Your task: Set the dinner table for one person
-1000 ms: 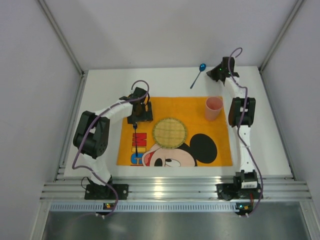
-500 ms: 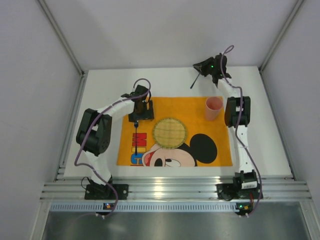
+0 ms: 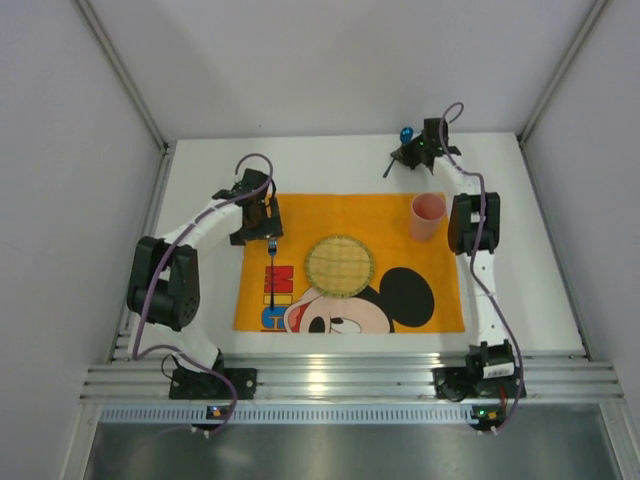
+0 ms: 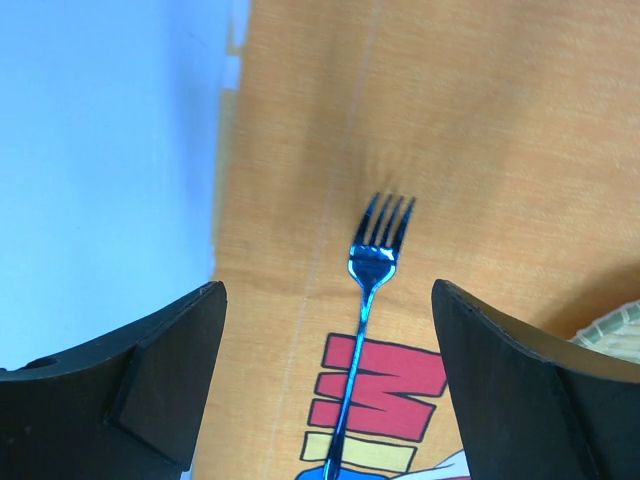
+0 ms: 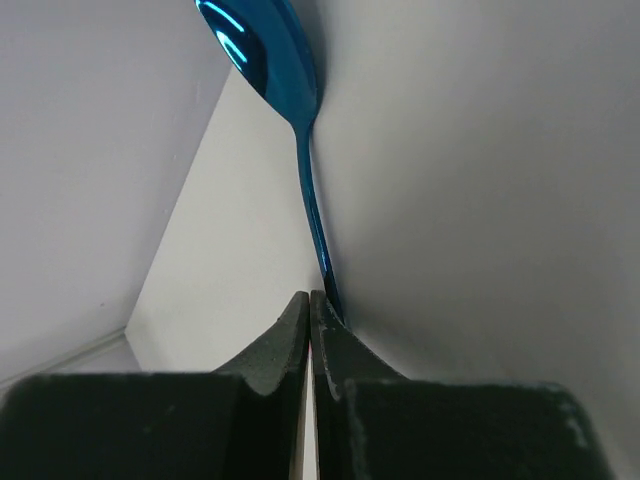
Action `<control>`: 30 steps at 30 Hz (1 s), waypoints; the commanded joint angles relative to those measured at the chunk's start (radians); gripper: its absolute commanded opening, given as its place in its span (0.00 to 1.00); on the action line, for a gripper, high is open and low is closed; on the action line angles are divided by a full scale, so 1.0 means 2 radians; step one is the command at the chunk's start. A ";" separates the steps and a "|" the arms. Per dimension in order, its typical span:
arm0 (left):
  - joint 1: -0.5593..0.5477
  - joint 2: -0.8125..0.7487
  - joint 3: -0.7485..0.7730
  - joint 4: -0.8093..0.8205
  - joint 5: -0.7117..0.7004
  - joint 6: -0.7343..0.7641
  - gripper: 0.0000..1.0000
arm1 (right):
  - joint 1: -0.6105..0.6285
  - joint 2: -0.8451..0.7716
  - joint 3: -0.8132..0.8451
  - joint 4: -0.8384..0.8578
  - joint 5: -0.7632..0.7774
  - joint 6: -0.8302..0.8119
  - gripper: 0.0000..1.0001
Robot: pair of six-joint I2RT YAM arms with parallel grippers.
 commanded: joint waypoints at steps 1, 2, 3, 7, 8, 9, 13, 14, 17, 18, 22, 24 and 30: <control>0.012 -0.019 -0.008 0.003 -0.007 0.002 0.89 | -0.035 -0.027 -0.007 -0.067 0.042 -0.020 0.00; 0.012 -0.017 -0.005 0.004 -0.007 0.003 0.89 | -0.040 -0.032 -0.014 -0.077 0.042 -0.021 0.00; 0.012 -0.011 -0.002 0.006 0.000 0.005 0.89 | -0.053 -0.036 -0.021 -0.084 0.044 -0.022 0.00; 0.012 0.003 0.008 0.012 0.018 0.012 0.88 | -0.087 -0.083 -0.071 -0.110 0.058 -0.055 0.00; 0.012 0.005 0.009 0.014 0.023 0.012 0.88 | -0.093 -0.095 -0.104 -0.114 0.066 -0.065 0.00; 0.012 0.009 0.009 0.017 0.026 0.012 0.88 | -0.102 -0.108 -0.127 -0.114 0.068 -0.080 0.00; 0.012 0.018 0.009 0.031 0.049 0.013 0.88 | -0.132 -0.166 -0.239 -0.103 0.057 -0.102 0.00; 0.012 0.020 0.010 0.036 0.052 0.013 0.87 | -0.137 -0.184 -0.275 -0.101 0.055 -0.112 0.00; 0.012 0.028 0.012 0.042 0.060 0.014 0.87 | -0.148 -0.212 -0.307 -0.065 0.000 -0.154 0.00; 0.011 0.030 0.014 0.043 0.062 0.013 0.87 | -0.148 -0.212 -0.301 -0.051 -0.035 -0.169 0.00; 0.009 0.039 0.018 0.050 0.072 0.012 0.87 | -0.131 -0.211 -0.218 -0.031 -0.185 -0.225 0.51; 0.007 0.046 0.023 0.053 0.076 0.009 0.87 | -0.123 -0.226 -0.195 -0.034 -0.192 -0.245 0.98; 0.002 0.068 0.048 0.044 0.088 0.007 0.86 | -0.128 -0.198 -0.126 -0.036 -0.124 -0.261 1.00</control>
